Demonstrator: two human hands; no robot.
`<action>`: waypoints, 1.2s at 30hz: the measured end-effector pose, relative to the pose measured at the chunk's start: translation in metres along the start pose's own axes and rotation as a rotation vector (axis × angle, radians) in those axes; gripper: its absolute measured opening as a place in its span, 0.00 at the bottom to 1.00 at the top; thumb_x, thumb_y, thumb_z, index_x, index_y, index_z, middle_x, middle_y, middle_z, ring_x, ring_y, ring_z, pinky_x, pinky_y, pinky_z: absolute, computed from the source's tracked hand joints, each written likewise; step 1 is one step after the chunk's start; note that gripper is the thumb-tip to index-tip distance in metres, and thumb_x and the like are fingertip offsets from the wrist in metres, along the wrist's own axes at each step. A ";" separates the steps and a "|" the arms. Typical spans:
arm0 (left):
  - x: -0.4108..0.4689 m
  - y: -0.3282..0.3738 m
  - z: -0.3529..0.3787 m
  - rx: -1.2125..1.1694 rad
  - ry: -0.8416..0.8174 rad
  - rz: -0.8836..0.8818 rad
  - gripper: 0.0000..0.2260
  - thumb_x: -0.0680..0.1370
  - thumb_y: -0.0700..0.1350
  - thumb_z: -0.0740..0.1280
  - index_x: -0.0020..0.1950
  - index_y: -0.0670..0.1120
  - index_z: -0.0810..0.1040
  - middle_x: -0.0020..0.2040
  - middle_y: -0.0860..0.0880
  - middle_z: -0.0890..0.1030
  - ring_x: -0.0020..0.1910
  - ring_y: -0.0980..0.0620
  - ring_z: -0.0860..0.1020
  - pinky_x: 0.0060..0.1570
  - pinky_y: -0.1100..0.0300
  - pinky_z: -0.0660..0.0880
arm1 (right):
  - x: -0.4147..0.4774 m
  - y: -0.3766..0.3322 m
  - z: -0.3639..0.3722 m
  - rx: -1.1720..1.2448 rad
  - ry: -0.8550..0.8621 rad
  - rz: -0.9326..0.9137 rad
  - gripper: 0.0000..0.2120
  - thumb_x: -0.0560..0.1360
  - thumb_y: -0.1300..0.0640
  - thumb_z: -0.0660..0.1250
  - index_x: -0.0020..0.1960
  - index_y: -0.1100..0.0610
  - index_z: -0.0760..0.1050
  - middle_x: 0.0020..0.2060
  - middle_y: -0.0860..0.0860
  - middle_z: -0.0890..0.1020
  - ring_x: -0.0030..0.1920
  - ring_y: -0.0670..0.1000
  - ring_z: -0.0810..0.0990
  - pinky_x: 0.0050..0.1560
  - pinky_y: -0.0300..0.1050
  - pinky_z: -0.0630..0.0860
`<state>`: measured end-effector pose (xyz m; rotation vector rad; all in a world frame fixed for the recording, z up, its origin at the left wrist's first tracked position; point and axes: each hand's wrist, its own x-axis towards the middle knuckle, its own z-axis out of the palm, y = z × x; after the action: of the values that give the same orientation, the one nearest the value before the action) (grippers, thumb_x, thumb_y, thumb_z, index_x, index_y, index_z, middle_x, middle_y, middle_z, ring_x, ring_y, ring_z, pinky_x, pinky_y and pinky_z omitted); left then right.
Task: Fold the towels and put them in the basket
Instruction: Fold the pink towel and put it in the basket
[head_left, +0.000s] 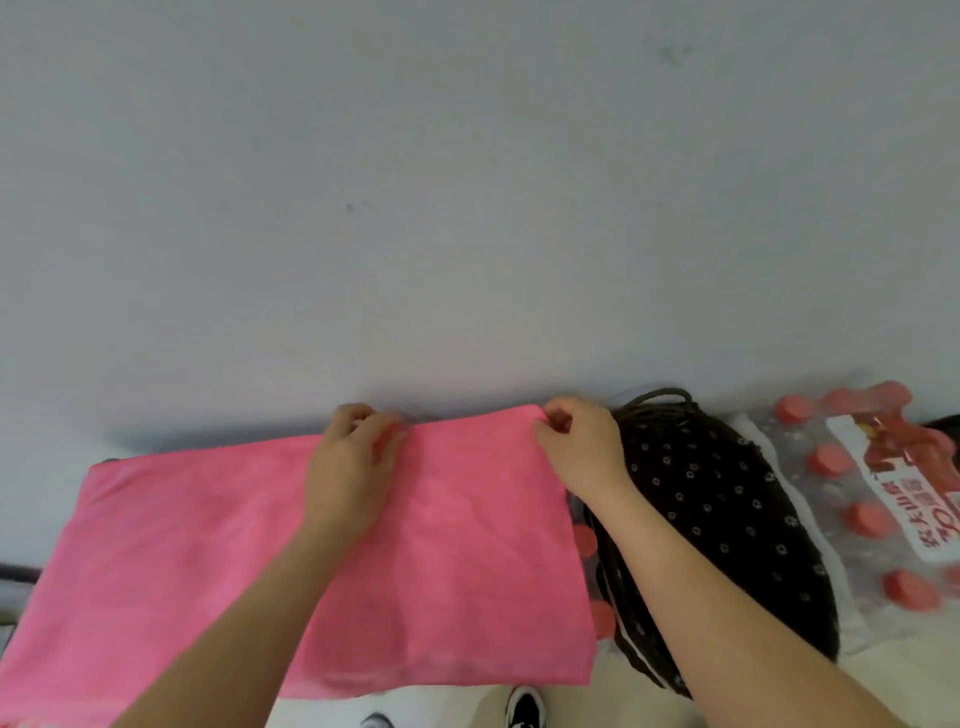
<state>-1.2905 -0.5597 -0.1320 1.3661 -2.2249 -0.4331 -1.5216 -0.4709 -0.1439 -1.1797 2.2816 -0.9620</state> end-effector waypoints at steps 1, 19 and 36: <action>-0.005 0.011 -0.003 -0.008 0.070 0.042 0.12 0.72 0.36 0.72 0.51 0.50 0.81 0.49 0.47 0.76 0.39 0.51 0.76 0.40 0.60 0.74 | 0.000 0.005 -0.002 0.028 0.016 0.043 0.06 0.70 0.57 0.70 0.35 0.54 0.76 0.32 0.46 0.78 0.37 0.51 0.78 0.40 0.44 0.71; -0.099 0.158 0.055 0.339 -0.382 0.399 0.19 0.53 0.51 0.75 0.27 0.50 0.64 0.25 0.53 0.43 0.23 0.54 0.39 0.29 0.66 0.38 | 0.002 0.023 -0.004 0.104 0.029 0.062 0.04 0.77 0.55 0.65 0.45 0.53 0.71 0.38 0.48 0.76 0.40 0.50 0.74 0.42 0.43 0.67; -0.121 0.177 0.057 -0.324 -0.526 -0.055 0.12 0.72 0.36 0.59 0.44 0.49 0.79 0.41 0.55 0.72 0.36 0.58 0.72 0.39 0.66 0.70 | 0.006 0.043 -0.022 0.458 0.013 0.259 0.05 0.76 0.62 0.65 0.50 0.55 0.73 0.36 0.47 0.74 0.38 0.46 0.73 0.36 0.37 0.69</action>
<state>-1.4078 -0.3716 -0.1192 1.2382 -2.3707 -1.2344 -1.5616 -0.4495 -0.1601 -0.6693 2.0047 -1.2952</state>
